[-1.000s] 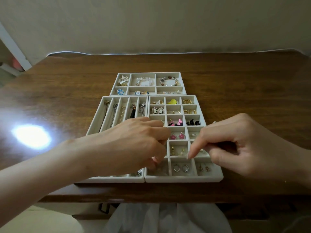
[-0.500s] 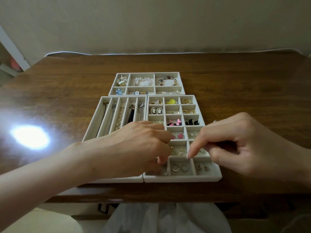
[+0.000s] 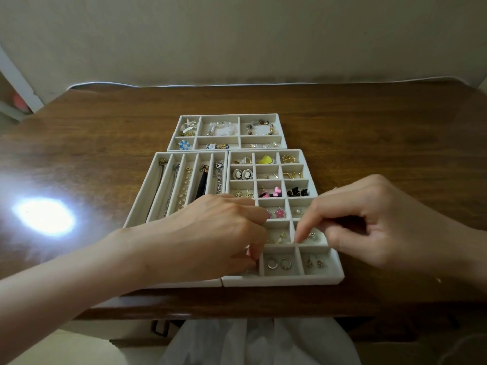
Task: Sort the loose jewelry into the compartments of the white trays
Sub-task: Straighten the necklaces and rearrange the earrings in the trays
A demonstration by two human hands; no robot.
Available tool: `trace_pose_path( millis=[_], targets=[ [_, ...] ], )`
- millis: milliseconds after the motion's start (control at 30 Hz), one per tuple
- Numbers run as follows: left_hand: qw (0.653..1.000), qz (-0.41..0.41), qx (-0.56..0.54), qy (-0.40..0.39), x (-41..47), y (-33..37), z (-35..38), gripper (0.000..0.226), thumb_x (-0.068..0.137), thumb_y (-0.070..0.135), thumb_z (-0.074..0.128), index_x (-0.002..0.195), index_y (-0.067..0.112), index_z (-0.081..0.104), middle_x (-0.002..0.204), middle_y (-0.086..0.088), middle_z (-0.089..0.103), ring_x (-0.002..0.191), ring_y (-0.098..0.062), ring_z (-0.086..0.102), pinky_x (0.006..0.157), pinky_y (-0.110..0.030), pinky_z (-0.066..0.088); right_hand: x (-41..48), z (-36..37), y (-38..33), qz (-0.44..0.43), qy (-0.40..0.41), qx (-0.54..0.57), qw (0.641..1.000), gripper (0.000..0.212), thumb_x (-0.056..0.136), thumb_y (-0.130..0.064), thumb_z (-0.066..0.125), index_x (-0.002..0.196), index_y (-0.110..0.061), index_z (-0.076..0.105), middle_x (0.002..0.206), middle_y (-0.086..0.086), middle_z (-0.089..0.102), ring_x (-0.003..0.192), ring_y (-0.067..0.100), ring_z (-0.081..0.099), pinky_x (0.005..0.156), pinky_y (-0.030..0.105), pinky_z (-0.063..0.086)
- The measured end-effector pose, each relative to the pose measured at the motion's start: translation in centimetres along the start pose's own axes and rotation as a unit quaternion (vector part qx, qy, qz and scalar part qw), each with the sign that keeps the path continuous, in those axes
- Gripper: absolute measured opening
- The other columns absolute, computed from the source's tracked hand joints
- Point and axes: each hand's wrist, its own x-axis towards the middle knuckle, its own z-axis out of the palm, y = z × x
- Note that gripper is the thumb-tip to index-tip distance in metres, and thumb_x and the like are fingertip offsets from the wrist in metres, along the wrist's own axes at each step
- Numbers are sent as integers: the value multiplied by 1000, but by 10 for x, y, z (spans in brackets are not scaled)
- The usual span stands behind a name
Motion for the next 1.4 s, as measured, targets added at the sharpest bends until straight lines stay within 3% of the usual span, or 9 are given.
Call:
trace_pose_path(
  millis=[167, 367, 533, 700, 867, 967, 1167, 1267, 1400],
  targets=[
    [999, -10, -42, 24, 1, -4, -11, 9, 81, 31, 68, 81, 30, 60, 80, 23, 40, 73, 4, 36, 61, -18, 43, -5, -7, 10, 71, -51, -39, 995, 35, 77, -39, 40, 89, -35, 72, 68, -9, 67, 54, 15, 57, 46, 29, 44],
    [995, -47, -62, 58, 3, -15, -26, 18, 87, 38, 47, 95, 33, 63, 88, 19, 50, 81, 1, 50, 65, -19, 48, -15, -7, 15, 120, -123, -93, 981, 41, 74, -43, 34, 97, -49, 67, 67, -8, 67, 58, 15, 58, 55, 25, 47],
    [994, -53, -81, 60, 7, -19, -29, 20, 88, 36, 46, 98, 32, 63, 93, 20, 50, 81, -1, 54, 68, -18, 48, -17, -5, 13, 111, -133, -124, 977, 42, 76, -33, 40, 104, -51, 66, 72, -17, 66, 65, 10, 59, 66, 21, 47],
    [990, -70, -95, 73, 7, -23, -27, 19, 88, 36, 47, 99, 30, 63, 95, 19, 52, 84, -3, 58, 69, -24, 51, -17, -6, 15, 102, -133, -114, 979, 41, 78, -34, 39, 105, -50, 66, 75, -13, 68, 63, 10, 60, 65, 25, 50],
    [983, -100, -103, 110, 6, -33, -31, 26, 86, 40, 46, 96, 27, 66, 90, 17, 55, 78, 2, 56, 67, -5, 40, -13, -20, 19, 92, -79, -57, 991, 40, 77, -42, 36, 103, -44, 67, 60, -9, 63, 51, 15, 55, 48, 27, 46],
    [982, -126, -84, 116, 6, -42, -28, 28, 85, 45, 44, 95, 29, 65, 87, 19, 53, 77, 2, 56, 65, -10, 42, -7, -31, 28, 89, 11, -41, 995, 31, 80, -39, 43, 93, -37, 71, 57, -10, 60, 45, 11, 51, 39, 19, 36],
    [978, -164, 60, 117, 8, -66, -17, 31, 84, 49, 38, 94, 31, 61, 91, 13, 54, 83, -11, 53, 71, -27, 44, 18, -40, 55, 161, 73, -85, 981, 22, 88, -20, 57, 92, -38, 69, 66, -12, 64, 56, 7, 55, 48, 17, 41],
    [981, -164, 32, 101, 14, -80, -14, 21, 83, 49, 48, 89, 33, 59, 93, 14, 53, 86, -10, 51, 71, -18, 38, 32, -40, 66, 179, 60, -110, 976, 21, 89, -22, 58, 94, -41, 65, 70, -5, 63, 68, 8, 56, 60, 23, 45],
    [985, -149, -34, 85, 28, -92, -13, 8, 81, 41, 55, 87, 37, 57, 98, 16, 54, 94, -8, 50, 72, -20, 42, 53, -41, 74, 175, 40, -114, 977, 21, 90, -20, 58, 93, -39, 68, 77, -7, 66, 65, 10, 57, 59, 24, 48]
  ],
)
